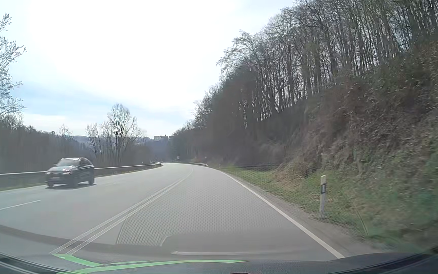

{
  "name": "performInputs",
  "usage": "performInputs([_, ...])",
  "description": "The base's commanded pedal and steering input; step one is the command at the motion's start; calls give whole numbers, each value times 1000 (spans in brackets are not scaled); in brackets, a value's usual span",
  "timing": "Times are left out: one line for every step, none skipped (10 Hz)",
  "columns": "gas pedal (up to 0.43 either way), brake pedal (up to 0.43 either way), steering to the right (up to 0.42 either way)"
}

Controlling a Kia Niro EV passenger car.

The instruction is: Follow the waypoints while adhering to traffic rules and regulations

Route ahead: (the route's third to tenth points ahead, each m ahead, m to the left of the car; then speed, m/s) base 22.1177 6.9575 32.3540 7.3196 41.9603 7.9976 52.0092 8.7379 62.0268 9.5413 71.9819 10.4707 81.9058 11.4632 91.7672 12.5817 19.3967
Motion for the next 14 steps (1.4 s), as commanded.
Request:
performInputs([47, 0, -6])
performInputs([47, 0, -6])
performInputs([47, 0, -6])
performInputs([47, 0, -6])
performInputs([47, 0, -6])
performInputs([47, 0, -6])
performInputs([47, 0, -6])
performInputs([47, 0, -6])
performInputs([47, 0, -6])
performInputs([47, 0, -6])
performInputs([47, 0, -6])
performInputs([47, 0, -6])
performInputs([47, 0, -6])
performInputs([39, 0, -6])
